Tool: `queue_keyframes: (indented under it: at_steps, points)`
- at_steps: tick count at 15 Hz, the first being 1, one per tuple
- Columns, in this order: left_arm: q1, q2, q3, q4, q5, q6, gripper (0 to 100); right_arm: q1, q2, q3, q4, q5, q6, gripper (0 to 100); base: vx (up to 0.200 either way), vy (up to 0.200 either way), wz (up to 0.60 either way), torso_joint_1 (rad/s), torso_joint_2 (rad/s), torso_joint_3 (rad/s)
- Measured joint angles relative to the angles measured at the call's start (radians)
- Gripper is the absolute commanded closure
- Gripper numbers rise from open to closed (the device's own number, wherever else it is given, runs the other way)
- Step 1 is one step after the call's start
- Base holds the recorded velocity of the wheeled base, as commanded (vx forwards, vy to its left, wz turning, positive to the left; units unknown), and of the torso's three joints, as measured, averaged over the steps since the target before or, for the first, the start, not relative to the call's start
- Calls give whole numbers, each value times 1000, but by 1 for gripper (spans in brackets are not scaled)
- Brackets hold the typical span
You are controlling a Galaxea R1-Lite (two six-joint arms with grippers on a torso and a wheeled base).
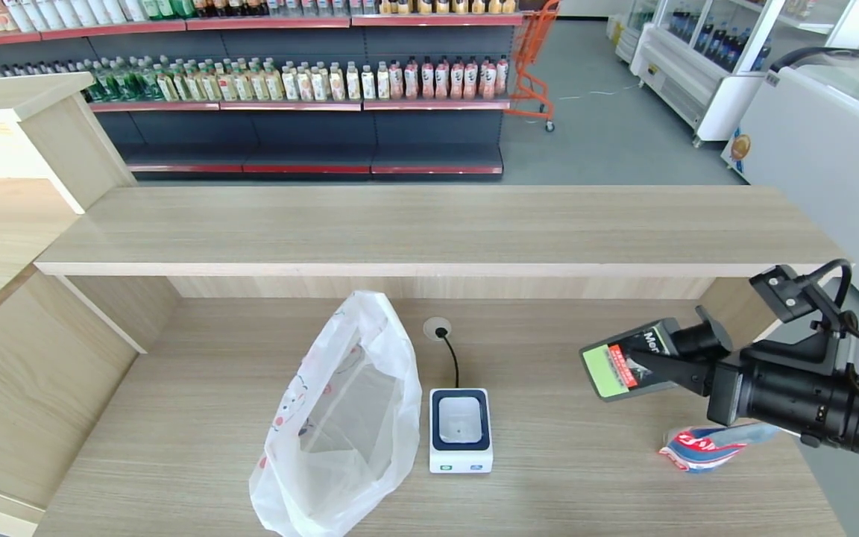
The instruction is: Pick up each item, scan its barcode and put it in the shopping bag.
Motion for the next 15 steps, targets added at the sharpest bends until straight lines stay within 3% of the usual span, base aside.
queue_keyframes:
  at_steps: [2,10,15]
  points:
    - [0,0,0,0,0,1,0,7,-13,13,0,-15,14,100,0,0,0,0,0,0]
    - [0,0,0,0,0,4,0,36,-11,24,17,-18,173,100,0,200,0,2,2,-1]
    - [0,0,0,0,0,1,0,71,57,18,29,-17,194,100,0,0,0,0,0,0]
